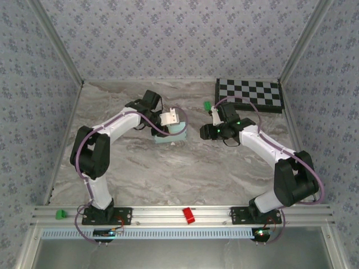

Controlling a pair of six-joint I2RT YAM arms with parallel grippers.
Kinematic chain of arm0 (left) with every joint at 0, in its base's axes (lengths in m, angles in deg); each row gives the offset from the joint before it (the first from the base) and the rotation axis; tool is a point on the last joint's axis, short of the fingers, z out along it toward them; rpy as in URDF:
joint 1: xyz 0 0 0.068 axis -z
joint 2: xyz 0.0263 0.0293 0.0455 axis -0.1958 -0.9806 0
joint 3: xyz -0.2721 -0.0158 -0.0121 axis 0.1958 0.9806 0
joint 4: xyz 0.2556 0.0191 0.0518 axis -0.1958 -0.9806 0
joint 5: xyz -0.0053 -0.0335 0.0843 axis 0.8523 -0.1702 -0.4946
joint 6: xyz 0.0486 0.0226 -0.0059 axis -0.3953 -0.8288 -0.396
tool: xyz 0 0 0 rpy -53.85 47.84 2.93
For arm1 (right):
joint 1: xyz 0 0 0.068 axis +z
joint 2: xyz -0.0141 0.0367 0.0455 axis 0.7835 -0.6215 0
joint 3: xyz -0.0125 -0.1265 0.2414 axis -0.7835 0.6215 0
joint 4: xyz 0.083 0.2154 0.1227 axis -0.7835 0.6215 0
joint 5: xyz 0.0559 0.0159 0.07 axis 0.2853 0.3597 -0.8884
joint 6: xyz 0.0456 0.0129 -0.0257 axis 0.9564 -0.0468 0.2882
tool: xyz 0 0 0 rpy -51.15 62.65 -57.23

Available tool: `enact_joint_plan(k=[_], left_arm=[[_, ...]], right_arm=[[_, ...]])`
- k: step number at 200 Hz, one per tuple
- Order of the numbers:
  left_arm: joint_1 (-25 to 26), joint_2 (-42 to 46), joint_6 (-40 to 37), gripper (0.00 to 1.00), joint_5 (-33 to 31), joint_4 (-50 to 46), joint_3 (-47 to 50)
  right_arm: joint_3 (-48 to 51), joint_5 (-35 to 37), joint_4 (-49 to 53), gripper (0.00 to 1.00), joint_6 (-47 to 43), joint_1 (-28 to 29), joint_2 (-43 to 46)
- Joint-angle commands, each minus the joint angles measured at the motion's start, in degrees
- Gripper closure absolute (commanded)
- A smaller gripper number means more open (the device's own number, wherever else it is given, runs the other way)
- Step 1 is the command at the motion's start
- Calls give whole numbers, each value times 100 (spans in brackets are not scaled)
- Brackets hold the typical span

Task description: Fold the paper box

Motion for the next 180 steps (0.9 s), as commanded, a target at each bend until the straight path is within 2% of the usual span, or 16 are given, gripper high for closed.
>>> enact_joint_plan(k=[1, 40, 69, 96, 140, 180], left_arm=[[55, -87, -79, 65, -52, -88, 5], [84, 60, 77, 66, -249, 35, 26], [117, 387, 292, 66, -675, 456, 246], [184, 760, 405, 66, -1285, 1071, 625], [425, 973, 405, 65, -2662, 2345, 1435], [645, 874, 327, 65, -3392, 3362, 1966]], right_arm=[[69, 15, 38, 46, 54, -43, 69], [86, 6, 36, 46, 70, -59, 68], [78, 40, 44, 47, 69, -65, 87], [102, 162, 18, 47, 72, -74, 167], [303, 330, -139, 47, 175, -139, 397], [427, 322, -208, 48, 245, -224, 492]])
